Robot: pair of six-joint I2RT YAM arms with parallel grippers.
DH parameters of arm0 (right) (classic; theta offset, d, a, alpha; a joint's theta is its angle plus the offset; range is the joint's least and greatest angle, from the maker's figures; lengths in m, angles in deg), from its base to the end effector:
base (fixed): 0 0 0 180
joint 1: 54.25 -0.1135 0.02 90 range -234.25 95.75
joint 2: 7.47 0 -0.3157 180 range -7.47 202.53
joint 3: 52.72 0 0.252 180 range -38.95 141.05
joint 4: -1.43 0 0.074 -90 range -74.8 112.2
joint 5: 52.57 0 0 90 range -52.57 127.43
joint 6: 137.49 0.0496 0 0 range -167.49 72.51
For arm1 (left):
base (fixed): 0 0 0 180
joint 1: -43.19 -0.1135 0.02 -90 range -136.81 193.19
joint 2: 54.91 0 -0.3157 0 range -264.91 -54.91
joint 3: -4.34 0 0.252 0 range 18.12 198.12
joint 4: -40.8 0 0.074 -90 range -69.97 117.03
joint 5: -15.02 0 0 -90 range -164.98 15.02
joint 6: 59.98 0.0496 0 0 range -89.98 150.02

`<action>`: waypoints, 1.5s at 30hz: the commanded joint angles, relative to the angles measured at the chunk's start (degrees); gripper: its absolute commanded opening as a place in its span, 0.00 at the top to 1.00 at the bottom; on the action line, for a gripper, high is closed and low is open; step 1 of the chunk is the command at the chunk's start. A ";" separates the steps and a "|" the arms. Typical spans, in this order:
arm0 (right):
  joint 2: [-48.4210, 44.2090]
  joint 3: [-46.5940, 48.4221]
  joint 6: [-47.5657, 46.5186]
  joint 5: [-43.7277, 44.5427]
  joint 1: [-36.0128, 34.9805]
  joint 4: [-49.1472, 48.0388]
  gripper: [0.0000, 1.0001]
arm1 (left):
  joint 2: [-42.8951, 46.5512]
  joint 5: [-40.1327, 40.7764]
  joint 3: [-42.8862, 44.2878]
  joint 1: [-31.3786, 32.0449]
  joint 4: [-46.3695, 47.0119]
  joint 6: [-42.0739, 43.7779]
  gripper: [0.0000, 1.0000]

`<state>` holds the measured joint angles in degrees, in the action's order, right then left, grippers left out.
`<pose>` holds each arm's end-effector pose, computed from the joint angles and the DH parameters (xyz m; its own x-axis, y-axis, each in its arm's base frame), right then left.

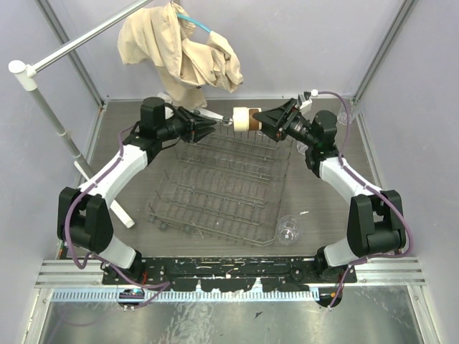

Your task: Load the cups into the dish rack

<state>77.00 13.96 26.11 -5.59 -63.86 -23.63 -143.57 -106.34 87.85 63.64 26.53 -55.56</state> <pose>0.3285 0.0899 0.3647 -0.7220 0.5891 -0.3629 -0.3426 0.1514 0.9272 0.3408 -0.1546 0.3678 -0.7800 -0.6178 0.0998 -0.2522 0.1643 -0.9536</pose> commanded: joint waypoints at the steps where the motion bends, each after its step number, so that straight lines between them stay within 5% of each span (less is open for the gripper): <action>1: -2.24 6.50 -13.88 1.19 0.59 12.02 0.74 | 0.62 1.32 0.54 -3.04 -7.35 6.91 0.63; 5: -0.34 13.33 -27.51 4.98 0.56 26.96 0.74 | -1.63 3.27 6.54 -5.05 -15.99 17.37 0.60; 11: 4.31 22.35 -43.34 14.26 0.58 45.67 0.74 | -5.85 1.33 12.02 -6.65 -10.94 24.05 0.61; 17: 9.20 29.78 -53.87 24.35 0.57 56.88 0.75 | -7.97 0.44 23.44 -7.41 -15.30 40.81 0.59; 21: 12.43 33.10 -57.81 28.58 0.50 60.63 0.75 | -7.88 0.79 28.30 -7.40 -16.98 49.23 0.31; 22: 13.05 33.60 -58.39 29.54 0.47 61.07 0.75 | -7.98 0.99 29.08 -7.42 -17.21 51.35 0.02; 29: 17.26 37.47 -62.91 33.32 -1.70 64.85 0.76 | -8.74 5.20 33.72 -7.45 -20.48 58.88 0.02; 35: 20.23 40.15 -65.23 35.85 -4.94 66.84 0.76 | -11.61 20.08 43.62 -7.46 -37.69 61.99 0.02; 37: 21.39 41.50 -66.22 36.88 -5.98 67.82 0.76 | -12.31 19.58 46.59 -7.57 -41.09 64.58 0.02; 45: 23.46 43.43 -67.80 40.45 -8.61 68.89 0.76 | -9.27 20.55 41.38 -7.61 -37.63 64.93 0.02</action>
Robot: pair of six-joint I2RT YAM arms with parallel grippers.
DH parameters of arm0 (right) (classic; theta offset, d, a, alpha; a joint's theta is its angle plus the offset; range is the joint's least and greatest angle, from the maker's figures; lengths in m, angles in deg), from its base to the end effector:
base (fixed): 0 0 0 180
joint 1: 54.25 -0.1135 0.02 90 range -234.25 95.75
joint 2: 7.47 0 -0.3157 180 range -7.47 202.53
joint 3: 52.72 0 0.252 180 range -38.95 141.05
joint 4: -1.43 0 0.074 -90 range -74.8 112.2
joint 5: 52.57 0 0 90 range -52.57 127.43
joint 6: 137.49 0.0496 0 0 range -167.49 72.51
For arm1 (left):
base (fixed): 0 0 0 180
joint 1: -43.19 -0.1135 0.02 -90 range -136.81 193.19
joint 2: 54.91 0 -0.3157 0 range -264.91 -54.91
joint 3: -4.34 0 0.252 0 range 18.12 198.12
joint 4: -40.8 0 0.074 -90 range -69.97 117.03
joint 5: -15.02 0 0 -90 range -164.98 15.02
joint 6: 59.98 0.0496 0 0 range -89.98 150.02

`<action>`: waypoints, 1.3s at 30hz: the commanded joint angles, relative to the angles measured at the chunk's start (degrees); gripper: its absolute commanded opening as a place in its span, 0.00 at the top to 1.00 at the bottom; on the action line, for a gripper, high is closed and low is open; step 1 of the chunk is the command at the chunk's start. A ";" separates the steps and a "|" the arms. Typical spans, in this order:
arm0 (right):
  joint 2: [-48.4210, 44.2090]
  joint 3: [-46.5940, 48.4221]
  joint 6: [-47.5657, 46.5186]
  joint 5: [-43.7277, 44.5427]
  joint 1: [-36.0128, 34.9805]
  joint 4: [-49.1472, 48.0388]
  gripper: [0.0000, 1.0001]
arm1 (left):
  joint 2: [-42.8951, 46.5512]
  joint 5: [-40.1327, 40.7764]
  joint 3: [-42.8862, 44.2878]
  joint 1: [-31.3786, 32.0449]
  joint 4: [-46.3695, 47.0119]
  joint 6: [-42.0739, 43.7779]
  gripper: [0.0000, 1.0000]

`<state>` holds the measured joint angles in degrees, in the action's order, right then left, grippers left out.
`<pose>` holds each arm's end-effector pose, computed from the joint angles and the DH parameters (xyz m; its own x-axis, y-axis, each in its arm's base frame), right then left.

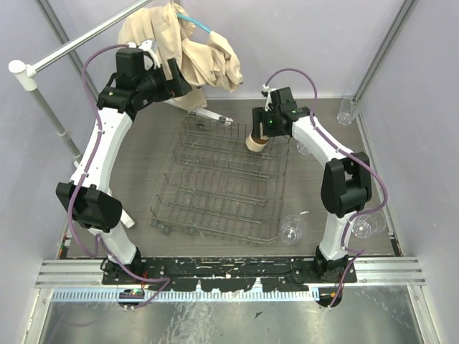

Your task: Load the cups into the dish rack

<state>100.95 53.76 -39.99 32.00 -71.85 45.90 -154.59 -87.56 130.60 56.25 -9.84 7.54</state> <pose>0.4339 0.1426 0.3151 -0.7319 -0.0958 -0.6746 -0.2700 0.9498 0.1580 0.3972 -0.1032 0.4876 -0.5254 -0.2612 -0.8098 0.2309 0.8722 -0.4312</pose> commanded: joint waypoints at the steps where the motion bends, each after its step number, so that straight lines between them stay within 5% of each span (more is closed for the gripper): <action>1: -0.23 3.89 -1.68 3.33 -0.79 -0.68 0.76 | 1.69 1.69 -1.39 -0.18 -1.40 1.78 0.02; 32: 10.09 11.81 -4.69 12.83 -6.20 3.80 0.75 | -0.44 3.66 0.88 -0.24 -5.73 3.91 0.02; 39: 11.25 12.05 -5.32 13.43 -6.69 3.49 0.65 | -1.00 3.95 1.58 -0.32 -6.25 4.25 0.02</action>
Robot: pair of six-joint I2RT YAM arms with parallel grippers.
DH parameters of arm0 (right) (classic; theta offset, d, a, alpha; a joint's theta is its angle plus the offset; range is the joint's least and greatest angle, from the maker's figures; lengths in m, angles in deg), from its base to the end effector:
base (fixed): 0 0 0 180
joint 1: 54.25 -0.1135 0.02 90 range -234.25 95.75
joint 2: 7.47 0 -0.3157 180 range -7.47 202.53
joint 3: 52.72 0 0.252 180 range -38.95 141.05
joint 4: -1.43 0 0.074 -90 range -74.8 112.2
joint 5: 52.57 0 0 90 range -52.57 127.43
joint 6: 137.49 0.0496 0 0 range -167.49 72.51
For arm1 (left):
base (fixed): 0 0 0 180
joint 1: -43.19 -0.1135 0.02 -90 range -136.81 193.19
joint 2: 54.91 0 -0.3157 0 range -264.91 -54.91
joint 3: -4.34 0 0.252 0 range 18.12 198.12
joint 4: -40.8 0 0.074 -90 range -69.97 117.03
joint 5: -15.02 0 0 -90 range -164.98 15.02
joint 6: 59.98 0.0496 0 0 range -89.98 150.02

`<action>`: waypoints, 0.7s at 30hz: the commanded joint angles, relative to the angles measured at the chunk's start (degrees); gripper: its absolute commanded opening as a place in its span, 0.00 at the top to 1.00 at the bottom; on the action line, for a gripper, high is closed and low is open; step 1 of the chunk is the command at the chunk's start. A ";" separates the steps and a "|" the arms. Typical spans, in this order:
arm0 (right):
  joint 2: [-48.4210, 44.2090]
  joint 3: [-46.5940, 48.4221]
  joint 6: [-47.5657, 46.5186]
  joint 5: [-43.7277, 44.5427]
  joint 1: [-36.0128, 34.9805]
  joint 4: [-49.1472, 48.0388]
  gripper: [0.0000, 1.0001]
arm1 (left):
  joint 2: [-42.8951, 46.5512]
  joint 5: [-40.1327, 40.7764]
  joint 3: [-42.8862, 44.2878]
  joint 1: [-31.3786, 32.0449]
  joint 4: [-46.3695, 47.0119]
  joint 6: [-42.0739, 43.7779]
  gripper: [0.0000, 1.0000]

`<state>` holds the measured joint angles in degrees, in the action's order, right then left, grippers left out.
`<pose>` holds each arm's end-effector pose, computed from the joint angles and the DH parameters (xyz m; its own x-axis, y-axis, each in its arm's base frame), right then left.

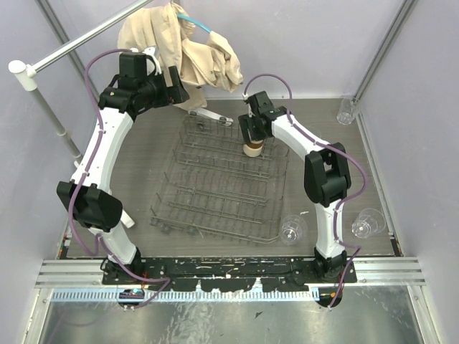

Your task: Load the cups into the dish rack

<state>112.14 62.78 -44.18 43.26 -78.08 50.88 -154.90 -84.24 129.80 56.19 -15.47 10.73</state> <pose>0.4600 0.1976 0.2707 -0.7547 -0.2705 -0.5977 -0.3037 0.9516 -0.0473 0.3956 -0.0995 0.4698 -0.5887 -0.1987 -0.7835 0.1719 0.9164 -0.3615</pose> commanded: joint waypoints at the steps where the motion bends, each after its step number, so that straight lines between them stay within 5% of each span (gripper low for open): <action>1: 0.18 3.03 -1.15 2.01 -0.55 -1.54 0.65 | -0.73 0.67 2.46 -0.25 -0.57 1.01 0.02; 5: 0.67 3.71 -1.64 2.76 -1.67 -1.18 0.65 | -0.83 0.77 2.59 -0.28 -0.72 1.18 0.02; 21: -0.94 4.21 -2.46 3.60 -2.36 1.13 0.13 | -1.85 -1.03 4.86 -0.27 -2.72 0.67 0.02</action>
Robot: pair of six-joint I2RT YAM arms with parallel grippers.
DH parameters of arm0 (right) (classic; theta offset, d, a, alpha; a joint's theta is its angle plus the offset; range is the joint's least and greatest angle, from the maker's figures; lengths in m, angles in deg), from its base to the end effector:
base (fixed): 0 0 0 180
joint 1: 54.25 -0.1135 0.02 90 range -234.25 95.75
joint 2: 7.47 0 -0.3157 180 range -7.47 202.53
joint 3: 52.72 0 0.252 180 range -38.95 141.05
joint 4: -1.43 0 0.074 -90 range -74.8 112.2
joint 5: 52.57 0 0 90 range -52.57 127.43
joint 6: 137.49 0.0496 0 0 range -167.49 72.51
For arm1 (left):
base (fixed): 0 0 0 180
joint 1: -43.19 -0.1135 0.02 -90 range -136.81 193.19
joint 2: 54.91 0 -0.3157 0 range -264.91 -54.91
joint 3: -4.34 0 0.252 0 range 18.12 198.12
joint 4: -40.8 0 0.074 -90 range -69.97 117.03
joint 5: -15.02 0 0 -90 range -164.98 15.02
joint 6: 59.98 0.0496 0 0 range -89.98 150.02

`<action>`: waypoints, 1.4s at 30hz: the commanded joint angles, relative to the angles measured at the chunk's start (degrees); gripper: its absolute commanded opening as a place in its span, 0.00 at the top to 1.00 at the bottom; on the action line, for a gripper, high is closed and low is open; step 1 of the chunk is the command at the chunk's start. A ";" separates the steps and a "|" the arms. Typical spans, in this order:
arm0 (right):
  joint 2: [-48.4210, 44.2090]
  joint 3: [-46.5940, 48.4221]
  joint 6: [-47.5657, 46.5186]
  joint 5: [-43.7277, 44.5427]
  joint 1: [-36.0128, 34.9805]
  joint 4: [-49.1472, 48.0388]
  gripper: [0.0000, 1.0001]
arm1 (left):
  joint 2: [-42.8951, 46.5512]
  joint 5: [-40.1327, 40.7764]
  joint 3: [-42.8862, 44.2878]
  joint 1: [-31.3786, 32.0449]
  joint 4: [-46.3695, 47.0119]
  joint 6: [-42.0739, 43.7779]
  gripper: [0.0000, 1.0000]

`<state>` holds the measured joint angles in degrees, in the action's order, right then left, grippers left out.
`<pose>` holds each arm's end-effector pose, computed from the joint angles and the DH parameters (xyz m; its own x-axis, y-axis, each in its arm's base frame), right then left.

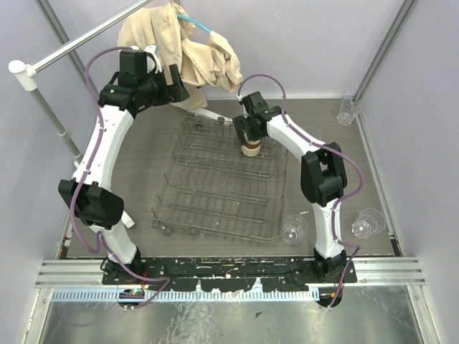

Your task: Load the cups into the dish rack

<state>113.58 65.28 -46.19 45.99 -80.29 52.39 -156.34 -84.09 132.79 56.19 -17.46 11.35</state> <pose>0.4586 0.2158 0.2710 -0.7349 -0.3341 -0.5902 -0.3389 0.9347 -0.1071 0.3999 -0.1004 0.4736 -0.5921 -0.1877 -0.7837 0.1736 0.9199 -0.3515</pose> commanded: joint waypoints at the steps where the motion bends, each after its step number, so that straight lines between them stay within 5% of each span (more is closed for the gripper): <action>1: -2.96 1.23 -0.44 0.66 -0.17 -0.63 0.12 | -0.41 -1.37 1.93 -0.27 -0.69 0.05 0.02; 20: -14.70 -2.19 5.58 -0.96 4.49 -1.35 0.11 | -3.27 -2.36 6.54 -0.37 -7.20 -1.64 0.02; 25: -16.57 -2.85 7.11 -0.82 8.95 0.86 0.17 | -2.24 -3.23 4.38 -0.87 -6.38 -3.84 0.02; 31: -16.30 -2.70 7.82 0.65 13.41 4.90 0.28 | -0.68 -17.70 -3.64 -5.15 1.38 -9.67 0.02; 42: -13.46 -4.33 7.34 2.42 17.14 6.57 0.40 | 2.90 -17.02 -6.40 -5.15 0.70 -8.51 0.01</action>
<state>99.42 60.93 -39.29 47.10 -63.79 58.95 -156.80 -98.99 126.74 50.96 -17.90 2.76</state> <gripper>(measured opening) 0.616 0.996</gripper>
